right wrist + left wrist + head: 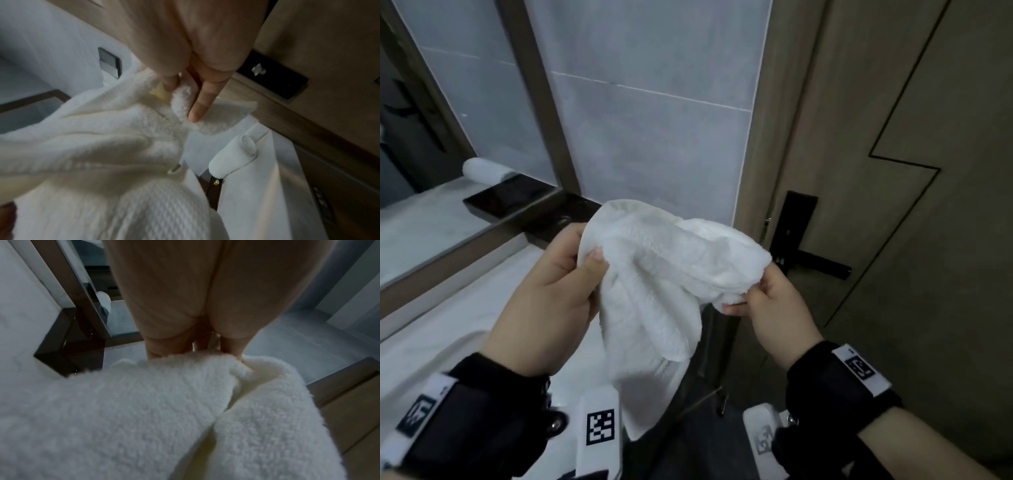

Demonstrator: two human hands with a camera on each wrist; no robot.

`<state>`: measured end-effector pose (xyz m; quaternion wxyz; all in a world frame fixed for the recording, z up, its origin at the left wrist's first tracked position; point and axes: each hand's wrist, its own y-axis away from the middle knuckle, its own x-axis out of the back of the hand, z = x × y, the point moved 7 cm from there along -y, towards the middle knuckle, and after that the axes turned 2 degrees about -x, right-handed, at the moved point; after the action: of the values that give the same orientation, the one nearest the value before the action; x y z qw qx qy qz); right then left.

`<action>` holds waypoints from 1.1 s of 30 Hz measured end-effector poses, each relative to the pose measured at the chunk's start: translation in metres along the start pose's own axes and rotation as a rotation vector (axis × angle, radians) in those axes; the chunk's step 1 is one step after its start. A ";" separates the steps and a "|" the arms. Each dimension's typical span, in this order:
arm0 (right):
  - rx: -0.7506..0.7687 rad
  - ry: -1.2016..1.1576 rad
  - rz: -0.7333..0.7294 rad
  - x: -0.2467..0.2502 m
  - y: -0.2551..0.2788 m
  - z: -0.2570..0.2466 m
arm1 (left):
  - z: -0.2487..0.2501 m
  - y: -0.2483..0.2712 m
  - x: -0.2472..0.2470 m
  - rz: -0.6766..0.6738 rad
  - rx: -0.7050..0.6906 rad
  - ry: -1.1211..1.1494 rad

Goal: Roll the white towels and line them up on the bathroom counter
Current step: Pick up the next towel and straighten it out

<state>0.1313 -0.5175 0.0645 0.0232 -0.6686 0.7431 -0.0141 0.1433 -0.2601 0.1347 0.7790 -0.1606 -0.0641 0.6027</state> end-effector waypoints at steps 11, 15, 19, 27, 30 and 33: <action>0.014 -0.006 0.211 0.135 0.061 -0.023 | -0.033 0.005 -0.100 0.008 0.131 -0.194; 0.030 0.021 0.279 0.176 0.082 -0.031 | -0.035 0.011 -0.140 -0.019 0.149 -0.148; 0.029 0.056 0.321 0.204 0.102 -0.032 | -0.027 0.015 -0.171 -0.018 0.124 -0.167; -0.034 0.118 0.341 0.240 0.138 -0.015 | -0.011 0.029 -0.217 0.036 0.061 -0.219; -0.039 0.103 0.411 0.255 0.143 -0.013 | -0.004 0.026 -0.227 0.022 0.035 -0.240; -0.037 0.087 0.508 0.267 0.147 -0.013 | 0.001 0.020 -0.235 0.023 0.019 -0.197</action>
<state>-0.0430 -0.7679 0.0657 -0.0183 -0.4598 0.8875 -0.0230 0.0625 -0.4809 0.1513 0.7635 -0.0939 -0.1330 0.6250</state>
